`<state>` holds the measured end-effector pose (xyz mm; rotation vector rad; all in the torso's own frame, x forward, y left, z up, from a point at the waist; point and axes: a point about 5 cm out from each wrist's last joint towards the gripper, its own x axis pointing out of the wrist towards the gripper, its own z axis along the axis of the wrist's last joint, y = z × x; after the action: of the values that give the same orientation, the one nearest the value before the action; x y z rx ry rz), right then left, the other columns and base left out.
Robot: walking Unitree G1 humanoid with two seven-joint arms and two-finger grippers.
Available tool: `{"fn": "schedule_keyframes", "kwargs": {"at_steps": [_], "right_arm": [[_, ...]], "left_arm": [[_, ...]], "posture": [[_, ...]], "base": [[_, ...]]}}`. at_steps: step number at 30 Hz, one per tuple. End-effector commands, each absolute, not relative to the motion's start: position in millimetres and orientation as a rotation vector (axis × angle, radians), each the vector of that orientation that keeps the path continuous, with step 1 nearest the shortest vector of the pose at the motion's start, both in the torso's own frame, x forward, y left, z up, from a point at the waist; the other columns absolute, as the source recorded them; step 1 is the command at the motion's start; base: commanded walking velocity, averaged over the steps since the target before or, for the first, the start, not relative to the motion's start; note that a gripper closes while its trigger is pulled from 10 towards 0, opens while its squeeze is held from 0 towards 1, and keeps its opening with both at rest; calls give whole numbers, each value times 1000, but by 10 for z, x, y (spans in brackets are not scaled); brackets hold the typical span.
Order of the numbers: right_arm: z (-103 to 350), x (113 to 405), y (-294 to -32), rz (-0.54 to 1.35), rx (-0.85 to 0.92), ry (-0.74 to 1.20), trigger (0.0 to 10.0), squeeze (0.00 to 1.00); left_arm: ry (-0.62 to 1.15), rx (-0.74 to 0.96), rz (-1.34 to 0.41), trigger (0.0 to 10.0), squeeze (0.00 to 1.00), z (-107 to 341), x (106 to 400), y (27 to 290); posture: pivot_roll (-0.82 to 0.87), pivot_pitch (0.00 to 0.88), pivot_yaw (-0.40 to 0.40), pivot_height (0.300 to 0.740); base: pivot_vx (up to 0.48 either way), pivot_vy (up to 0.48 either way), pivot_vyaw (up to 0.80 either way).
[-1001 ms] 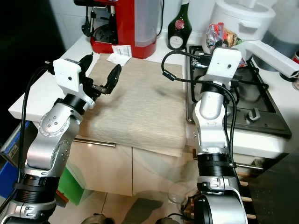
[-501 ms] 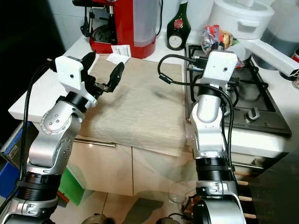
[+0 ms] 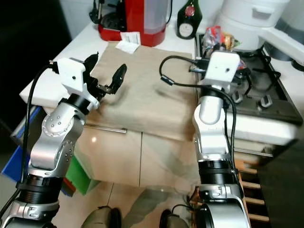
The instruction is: Restocking fridge
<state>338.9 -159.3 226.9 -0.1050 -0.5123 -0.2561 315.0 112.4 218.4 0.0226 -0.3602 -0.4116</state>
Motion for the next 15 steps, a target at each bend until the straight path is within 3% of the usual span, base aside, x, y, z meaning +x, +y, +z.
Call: {"fn": "schedule_keyframes", "kwargs": {"at_steps": [1, 15], "right_arm": [[2309, 3392, -1618, -259, -106, -522, 0, 39], [2289, 3404, -1622, -249, -120, -509, 0, 43]], "left_arm": [[-374, 25, -422, 10000, 0, 2204, 3144, 1099], [-380, 26, -430, 10000, 0, 2212, 3162, 1077]], "posture": [[40, 0, -3, 740], [31, 0, 2, 740]], "base": [[-352, 0, 0], [-330, 0, 0]]}}
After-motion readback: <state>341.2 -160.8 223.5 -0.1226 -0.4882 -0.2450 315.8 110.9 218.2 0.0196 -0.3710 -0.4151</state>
